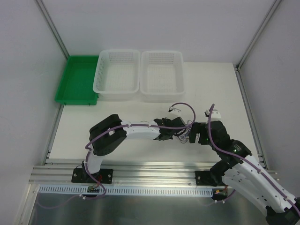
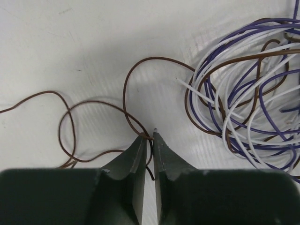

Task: Untangle the cables
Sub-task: Untie the cable.

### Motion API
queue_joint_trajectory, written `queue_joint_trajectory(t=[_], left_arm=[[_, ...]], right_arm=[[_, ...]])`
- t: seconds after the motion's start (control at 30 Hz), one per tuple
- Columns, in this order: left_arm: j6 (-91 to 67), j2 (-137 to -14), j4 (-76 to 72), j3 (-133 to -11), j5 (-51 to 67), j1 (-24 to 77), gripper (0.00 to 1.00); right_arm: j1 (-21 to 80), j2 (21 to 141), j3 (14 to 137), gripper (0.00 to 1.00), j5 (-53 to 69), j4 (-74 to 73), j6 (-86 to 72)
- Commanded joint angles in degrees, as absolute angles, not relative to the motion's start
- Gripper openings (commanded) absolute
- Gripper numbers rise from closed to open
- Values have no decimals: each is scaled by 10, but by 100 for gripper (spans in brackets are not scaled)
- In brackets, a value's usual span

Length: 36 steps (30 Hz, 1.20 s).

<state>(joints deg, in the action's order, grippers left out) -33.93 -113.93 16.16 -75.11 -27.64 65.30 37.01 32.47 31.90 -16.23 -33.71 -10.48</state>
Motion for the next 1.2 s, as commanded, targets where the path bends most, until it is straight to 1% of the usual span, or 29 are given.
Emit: queue_joint_trajectory(t=[0.0, 0.07, 0.23, 0.37, 0.53, 0.6, 0.67, 0.7, 0.73, 0.8, 0.83, 0.87, 0.9, 0.97, 1.0, 1.03, 1.07, 1.1, 1.17], left_arm=[[-350, -1150, 156, -756, -297, 659, 10], [-352, -1148, 155, -747, -292, 659, 0], [-339, -1093, 155, -723, -267, 659, 0], [-323, -1026, 155, -702, -226, 659, 0], [-318, -943, 156, -670, -195, 659, 0], [-318, -910, 156, -658, -190, 658, 0], [-317, -875, 156, -650, -182, 657, 0], [-317, -864, 156, -643, -179, 657, 0], [-316, -853, 156, -639, -176, 653, 0], [-318, -819, 156, -626, -157, 644, 0], [-319, -807, 156, -619, -149, 632, 0], [-320, -781, 156, -612, -145, 625, 0], [-321, -766, 156, -594, -145, 617, 0], [-321, -717, 156, -574, -150, 585, 0], [-322, -699, 156, -551, -155, 571, 0], [-323, -682, 156, -539, -149, 555, 0], [-326, -648, 156, -527, -142, 510, 0], [-330, -630, 157, -502, -134, 490, 0], [-332, -580, 161, -480, -138, 432, 0]], right_arm=[[372, 320, 313, 97, -175, -329, -115], [372, 321, 312, 97, -175, -324, -115], [372, 337, 300, 97, -160, -300, -117], [372, 374, 278, 97, -142, -237, -126], [372, 468, 253, 97, -155, -160, -147], [371, 503, 250, 99, -168, -139, -156], [371, 548, 251, 94, -192, -134, -163], [371, 560, 251, 91, -199, -133, -166], [371, 581, 251, 84, -204, -132, -172], [372, 593, 250, 76, -204, -129, -176], [371, 597, 248, 65, -205, -128, -178], [371, 600, 245, 57, -207, -127, -181], [372, 599, 242, 42, -208, -128, -181], [371, 593, 242, 26, -215, -143, -181], [372, 589, 242, 15, -216, -150, -181], [372, 583, 243, 10, -215, -157, -182], [372, 576, 244, 6, -214, -175, -184], [372, 557, 245, 1, -215, -184, -184], [371, 534, 250, 1, -219, -213, -182]])
